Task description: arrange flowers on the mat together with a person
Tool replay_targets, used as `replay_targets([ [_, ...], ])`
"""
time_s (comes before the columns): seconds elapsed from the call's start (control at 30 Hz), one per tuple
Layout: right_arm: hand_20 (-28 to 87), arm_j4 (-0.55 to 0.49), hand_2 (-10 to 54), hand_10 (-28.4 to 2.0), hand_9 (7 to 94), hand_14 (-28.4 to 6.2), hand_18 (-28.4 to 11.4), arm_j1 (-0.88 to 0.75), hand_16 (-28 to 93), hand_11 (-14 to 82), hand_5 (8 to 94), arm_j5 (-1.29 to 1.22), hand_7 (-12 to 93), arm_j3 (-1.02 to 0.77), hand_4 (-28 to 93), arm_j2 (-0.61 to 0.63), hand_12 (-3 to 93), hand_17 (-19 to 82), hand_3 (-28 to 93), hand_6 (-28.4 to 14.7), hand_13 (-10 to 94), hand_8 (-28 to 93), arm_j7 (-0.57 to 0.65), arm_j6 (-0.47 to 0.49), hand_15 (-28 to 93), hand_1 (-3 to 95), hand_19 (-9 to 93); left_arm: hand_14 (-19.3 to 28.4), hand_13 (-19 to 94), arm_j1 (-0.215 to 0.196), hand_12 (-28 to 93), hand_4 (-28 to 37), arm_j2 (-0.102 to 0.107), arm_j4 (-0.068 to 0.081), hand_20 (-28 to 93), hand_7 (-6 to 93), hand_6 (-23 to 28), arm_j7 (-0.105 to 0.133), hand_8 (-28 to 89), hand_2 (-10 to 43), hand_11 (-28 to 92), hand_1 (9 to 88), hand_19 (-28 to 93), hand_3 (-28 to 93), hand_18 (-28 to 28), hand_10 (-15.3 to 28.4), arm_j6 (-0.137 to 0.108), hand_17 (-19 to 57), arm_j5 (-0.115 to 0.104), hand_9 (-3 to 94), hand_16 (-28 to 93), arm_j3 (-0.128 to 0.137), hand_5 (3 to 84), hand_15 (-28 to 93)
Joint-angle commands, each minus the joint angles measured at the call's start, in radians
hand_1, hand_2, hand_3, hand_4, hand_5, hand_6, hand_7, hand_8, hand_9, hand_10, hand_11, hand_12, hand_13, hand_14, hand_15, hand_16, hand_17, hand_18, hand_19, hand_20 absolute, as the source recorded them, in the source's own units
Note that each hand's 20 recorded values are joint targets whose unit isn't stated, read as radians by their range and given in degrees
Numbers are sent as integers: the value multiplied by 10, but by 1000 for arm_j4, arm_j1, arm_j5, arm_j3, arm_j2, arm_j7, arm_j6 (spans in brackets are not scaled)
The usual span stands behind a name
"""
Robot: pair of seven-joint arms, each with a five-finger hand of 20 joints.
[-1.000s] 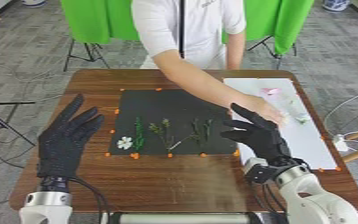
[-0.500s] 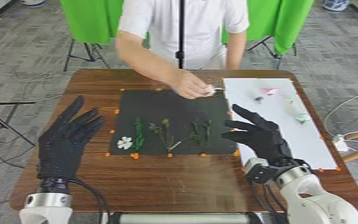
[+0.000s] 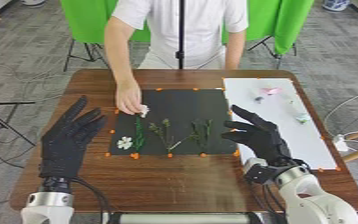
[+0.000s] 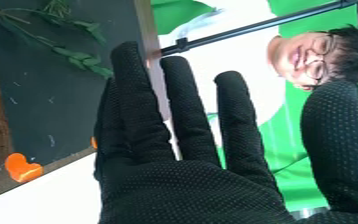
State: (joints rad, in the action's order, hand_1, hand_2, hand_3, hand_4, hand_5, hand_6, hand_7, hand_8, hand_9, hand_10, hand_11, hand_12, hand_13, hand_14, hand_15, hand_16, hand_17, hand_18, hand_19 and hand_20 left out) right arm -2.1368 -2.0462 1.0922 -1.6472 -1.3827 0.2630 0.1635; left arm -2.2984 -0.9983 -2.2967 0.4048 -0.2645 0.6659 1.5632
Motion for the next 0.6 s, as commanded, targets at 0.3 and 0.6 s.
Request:
replay_targets([
  [0.3, 166, -6, 102, -164, 516, -212, -190, -12, 119, 106, 409, 14, 123, 8, -283, -3, 108, 47, 798, 19, 440, -135, -1, -10, 339, 151, 505, 273, 270, -12, 94, -283, 1, 0, 40, 108, 84, -6, -97, 92, 232, 220, 589, 782, 239, 210, 0, -73, -3, 361, -103, -2, 356, 482],
  [0.6, 165, -13, 97, -166, 522, -209, -189, -8, 119, 112, 410, 47, 124, 6, -283, 11, 109, 49, 804, 19, 444, -136, -11, -45, 341, 157, 507, 273, 269, -10, 94, -282, -1, 0, 39, 110, 85, -9, -97, 92, 237, 224, 590, 780, 240, 210, -1, -73, -1, 362, -103, -4, 358, 482],
])
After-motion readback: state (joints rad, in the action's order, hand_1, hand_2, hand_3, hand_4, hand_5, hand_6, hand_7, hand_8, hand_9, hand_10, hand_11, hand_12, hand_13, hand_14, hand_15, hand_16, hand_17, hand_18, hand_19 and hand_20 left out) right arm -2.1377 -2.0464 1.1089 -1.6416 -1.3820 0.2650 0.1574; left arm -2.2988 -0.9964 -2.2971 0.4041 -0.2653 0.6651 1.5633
